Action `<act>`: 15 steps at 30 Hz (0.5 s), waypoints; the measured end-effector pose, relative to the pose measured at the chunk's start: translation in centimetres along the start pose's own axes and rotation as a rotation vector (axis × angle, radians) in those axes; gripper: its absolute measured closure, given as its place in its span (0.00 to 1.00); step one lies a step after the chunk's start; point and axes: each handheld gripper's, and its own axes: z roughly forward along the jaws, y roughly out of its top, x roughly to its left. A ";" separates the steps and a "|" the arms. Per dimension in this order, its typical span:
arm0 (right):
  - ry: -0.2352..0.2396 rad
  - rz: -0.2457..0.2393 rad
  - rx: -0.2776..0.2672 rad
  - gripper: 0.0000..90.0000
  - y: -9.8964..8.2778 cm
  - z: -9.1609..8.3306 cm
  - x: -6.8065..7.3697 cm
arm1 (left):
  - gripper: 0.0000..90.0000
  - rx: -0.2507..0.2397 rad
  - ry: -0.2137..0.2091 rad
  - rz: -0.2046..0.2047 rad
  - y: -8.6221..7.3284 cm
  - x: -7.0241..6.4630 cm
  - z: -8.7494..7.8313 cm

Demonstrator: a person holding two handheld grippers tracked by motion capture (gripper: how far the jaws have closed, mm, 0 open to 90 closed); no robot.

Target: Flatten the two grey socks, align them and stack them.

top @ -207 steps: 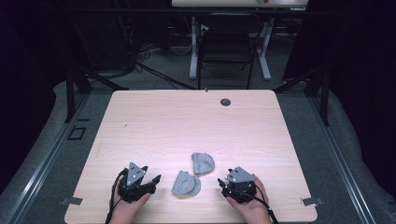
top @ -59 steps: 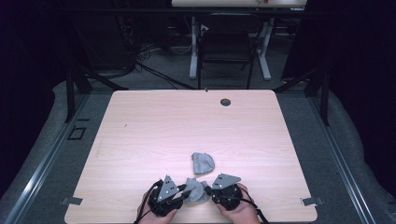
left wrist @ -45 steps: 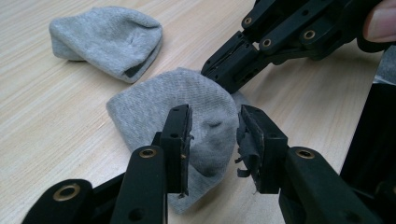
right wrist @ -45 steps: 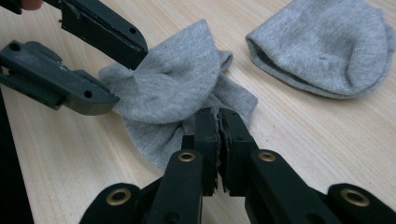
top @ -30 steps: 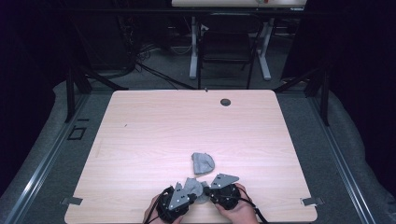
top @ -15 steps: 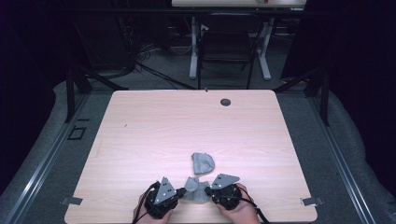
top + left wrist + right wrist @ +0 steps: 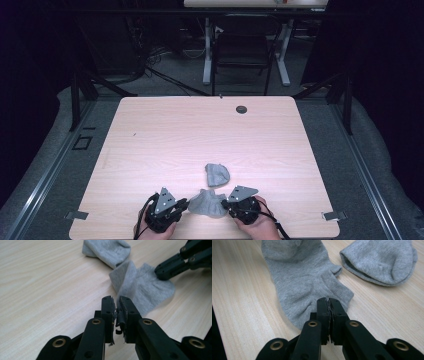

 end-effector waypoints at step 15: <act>0.001 -0.004 0.004 0.97 0.0 0.0 0.0 | 0.92 -0.034 -0.006 0.032 0.8 0.9 1.1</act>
